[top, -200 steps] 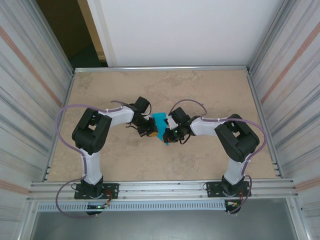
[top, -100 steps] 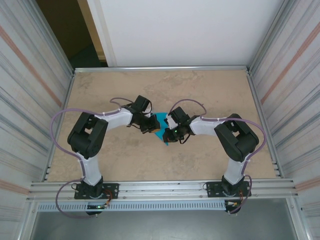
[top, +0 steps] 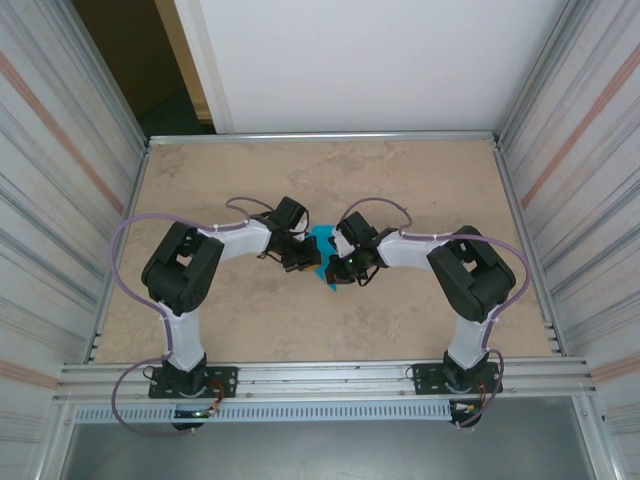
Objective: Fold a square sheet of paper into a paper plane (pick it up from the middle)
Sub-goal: Third fold the triangle at the center of the table.
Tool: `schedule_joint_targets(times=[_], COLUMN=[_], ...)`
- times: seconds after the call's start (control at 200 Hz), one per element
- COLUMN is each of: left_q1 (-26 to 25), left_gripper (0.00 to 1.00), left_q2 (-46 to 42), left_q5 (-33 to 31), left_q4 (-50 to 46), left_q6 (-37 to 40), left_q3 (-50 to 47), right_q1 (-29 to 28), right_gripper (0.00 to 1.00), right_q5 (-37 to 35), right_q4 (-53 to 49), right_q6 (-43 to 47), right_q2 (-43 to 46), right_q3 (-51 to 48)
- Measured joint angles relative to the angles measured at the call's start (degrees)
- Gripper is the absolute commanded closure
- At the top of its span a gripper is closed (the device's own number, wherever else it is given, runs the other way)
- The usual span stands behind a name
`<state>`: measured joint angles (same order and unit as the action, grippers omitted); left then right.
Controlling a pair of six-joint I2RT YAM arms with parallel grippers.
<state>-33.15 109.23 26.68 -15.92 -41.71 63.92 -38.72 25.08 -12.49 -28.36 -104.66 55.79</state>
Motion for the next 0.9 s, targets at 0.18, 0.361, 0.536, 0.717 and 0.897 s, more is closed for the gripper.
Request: schedule_joint_targets(times=[0.18,0.361,0.536,0.717,0.897], left_q1=[1.92,6.75,12.46,15.61,16.33], left_gripper=[0.92,0.92,0.92,0.92,0.81], left_q2=[0.0,0.24,0.72,0.24,-5.27], left_q5=[0.96,3.76,4.26,1.25,-0.87], left_q4=[2.03,3.08,2.47,1.03,1.27], left_q6=[2.93,5.51,6.88,7.56,6.14], left_q3=[-1.79,-2.56,-1.77,-0.76,-1.46], right_q1=[-0.5,-0.7,-0.7,-0.7,-0.63], right_gripper=[1.0,1.0,1.0,0.98,0.81], right_q5=[-0.9,-1.29,-1.51,-1.46,-2.69], right_q4=[0.31,1.9,2.71,1.66,-0.87], right_q6=[-1.05,-1.46,-1.64,-1.64,-3.06], right_q2=[-0.11,-0.37,-0.55,-0.63,0.68], right_q3=[0.11,0.09,0.11,0.76,1.42])
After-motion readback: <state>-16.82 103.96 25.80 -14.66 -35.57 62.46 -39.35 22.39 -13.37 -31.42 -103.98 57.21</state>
